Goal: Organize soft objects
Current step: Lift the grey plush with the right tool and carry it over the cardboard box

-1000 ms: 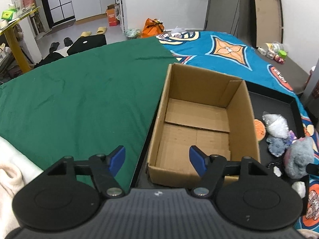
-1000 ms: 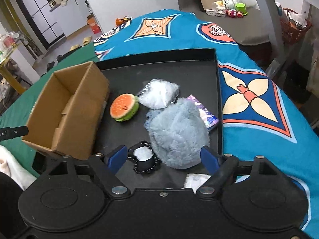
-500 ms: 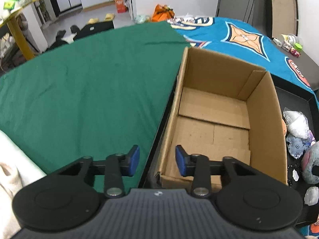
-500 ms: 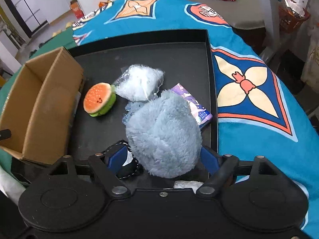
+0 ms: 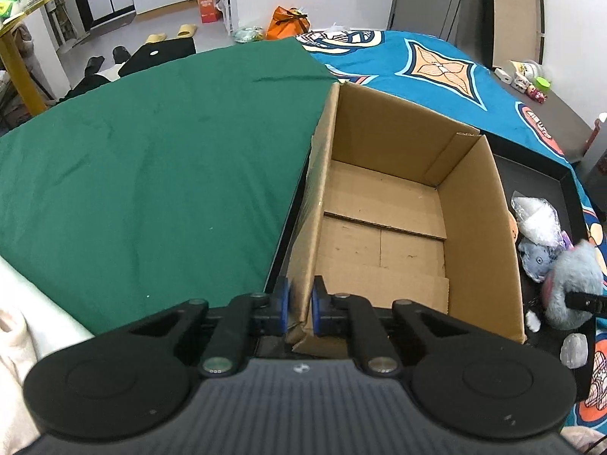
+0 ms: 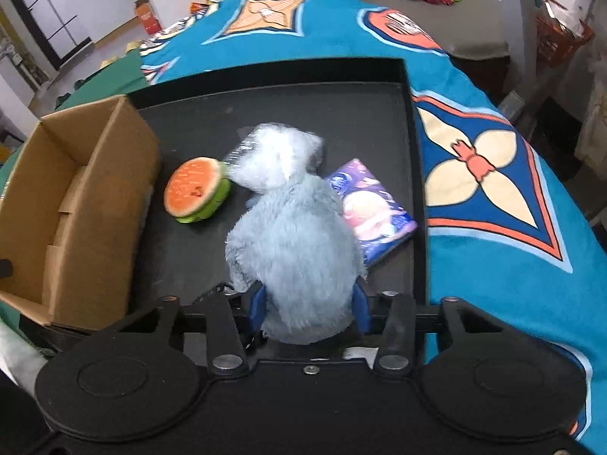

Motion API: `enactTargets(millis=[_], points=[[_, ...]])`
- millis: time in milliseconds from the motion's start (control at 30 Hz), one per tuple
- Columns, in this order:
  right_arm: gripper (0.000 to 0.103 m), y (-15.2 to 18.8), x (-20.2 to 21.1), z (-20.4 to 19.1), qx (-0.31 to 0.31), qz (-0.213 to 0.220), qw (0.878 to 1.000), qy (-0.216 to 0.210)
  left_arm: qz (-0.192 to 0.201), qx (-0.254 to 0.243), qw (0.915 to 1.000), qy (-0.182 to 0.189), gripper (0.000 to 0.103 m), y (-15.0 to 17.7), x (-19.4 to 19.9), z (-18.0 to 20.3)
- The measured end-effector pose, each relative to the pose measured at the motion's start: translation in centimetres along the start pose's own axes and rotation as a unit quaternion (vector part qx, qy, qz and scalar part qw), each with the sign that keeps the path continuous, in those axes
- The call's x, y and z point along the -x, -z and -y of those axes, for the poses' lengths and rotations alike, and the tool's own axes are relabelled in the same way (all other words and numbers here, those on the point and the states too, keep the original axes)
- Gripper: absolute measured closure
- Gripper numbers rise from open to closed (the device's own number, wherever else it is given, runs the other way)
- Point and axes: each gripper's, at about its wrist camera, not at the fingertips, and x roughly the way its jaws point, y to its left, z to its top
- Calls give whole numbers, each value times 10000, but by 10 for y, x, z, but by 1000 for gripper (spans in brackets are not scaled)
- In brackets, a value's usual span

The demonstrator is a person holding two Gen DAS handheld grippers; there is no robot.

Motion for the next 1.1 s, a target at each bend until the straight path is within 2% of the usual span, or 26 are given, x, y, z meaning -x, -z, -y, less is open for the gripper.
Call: enactTargets(millis=[567,767,900,1100], points=[[63,-3,61,-52,159,688,9975,-65,-12,-61,9998,202,92,2,-1,-2],[63,-3,75,-73,290,904,9954,-116,26,-143,9995,267,92,7,6,0],[63,-5,82,-86,393,1030,9938,-141,-112,-147,9994,279,92,9,3,0],[63,-7,91,-110,621,1198,9906,-232,-97,-27,9995,293,91,9,3,-4]])
